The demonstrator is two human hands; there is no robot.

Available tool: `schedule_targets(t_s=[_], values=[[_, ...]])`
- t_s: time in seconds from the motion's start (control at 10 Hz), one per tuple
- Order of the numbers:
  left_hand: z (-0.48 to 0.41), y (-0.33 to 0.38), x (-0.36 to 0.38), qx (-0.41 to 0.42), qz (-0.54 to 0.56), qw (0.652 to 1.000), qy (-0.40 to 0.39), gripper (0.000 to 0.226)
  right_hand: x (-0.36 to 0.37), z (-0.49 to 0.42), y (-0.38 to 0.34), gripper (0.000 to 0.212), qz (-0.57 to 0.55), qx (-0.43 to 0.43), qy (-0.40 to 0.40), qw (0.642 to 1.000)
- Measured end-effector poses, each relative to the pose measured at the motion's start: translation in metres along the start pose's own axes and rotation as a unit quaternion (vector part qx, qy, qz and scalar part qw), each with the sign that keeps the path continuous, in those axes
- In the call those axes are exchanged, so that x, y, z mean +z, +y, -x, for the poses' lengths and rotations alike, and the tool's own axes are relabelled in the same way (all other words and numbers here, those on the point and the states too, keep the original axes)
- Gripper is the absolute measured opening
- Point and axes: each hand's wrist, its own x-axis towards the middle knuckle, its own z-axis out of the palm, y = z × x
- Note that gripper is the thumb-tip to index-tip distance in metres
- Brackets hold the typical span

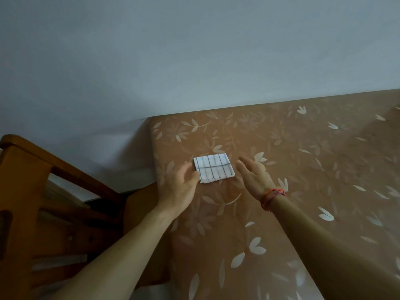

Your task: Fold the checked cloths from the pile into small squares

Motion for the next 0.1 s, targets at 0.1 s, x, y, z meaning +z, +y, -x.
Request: schedule_targets(t_s=[0.1], values=[[0.0225,0.009,-0.0101,0.045,-0.1,0.994,0.011,0.051,-0.0094,0.0235,0.0009,0.054,0.085,-0.014,-0.002,0.996]])
